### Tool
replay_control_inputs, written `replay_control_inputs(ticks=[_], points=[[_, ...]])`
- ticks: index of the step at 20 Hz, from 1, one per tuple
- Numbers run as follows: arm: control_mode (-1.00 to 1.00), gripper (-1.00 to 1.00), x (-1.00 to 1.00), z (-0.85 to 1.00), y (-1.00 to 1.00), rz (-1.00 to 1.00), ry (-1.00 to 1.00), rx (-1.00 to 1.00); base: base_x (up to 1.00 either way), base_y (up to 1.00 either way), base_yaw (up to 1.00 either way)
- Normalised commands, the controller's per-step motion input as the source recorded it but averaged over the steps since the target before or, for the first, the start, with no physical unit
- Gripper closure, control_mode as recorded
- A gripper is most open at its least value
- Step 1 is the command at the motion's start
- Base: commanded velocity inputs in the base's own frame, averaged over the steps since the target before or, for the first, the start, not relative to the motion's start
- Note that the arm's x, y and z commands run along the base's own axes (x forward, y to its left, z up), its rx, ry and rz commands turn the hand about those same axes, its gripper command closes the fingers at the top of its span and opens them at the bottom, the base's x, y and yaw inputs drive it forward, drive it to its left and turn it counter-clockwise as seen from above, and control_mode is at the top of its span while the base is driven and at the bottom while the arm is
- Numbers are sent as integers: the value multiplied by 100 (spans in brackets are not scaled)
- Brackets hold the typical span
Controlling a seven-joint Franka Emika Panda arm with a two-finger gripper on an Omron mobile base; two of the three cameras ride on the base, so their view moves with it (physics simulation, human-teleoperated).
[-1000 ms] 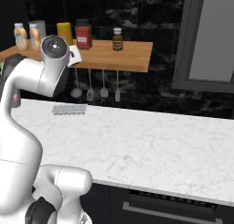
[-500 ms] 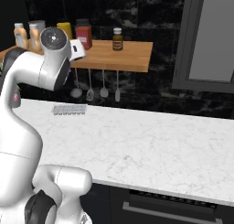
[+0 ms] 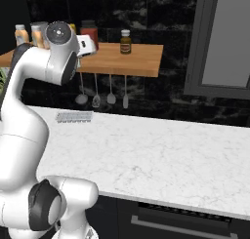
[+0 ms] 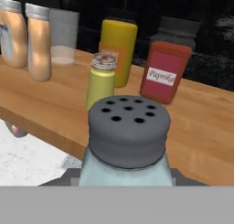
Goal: Put the shaker and condiment bottle from the counter next to their counterparts in the cabinet.
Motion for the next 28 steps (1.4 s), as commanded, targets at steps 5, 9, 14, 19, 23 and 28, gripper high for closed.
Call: replay_control_inputs(ticks=[5,9,14,19,23,28], points=[[-100,100,30,5,0,-5,0,3,0,0,0],[-100,100,22,2,0,-6,0,4,0,0,0],[-100,100,18,0,0,-6,0,3,0,0,0],[-100,100,16,0,0,-3,0,4,0,0,0],[-100,100,25,0,0,0,0,8,0,0,0],[-100,100,26,-10,0,0,0,7,0,0,0]])
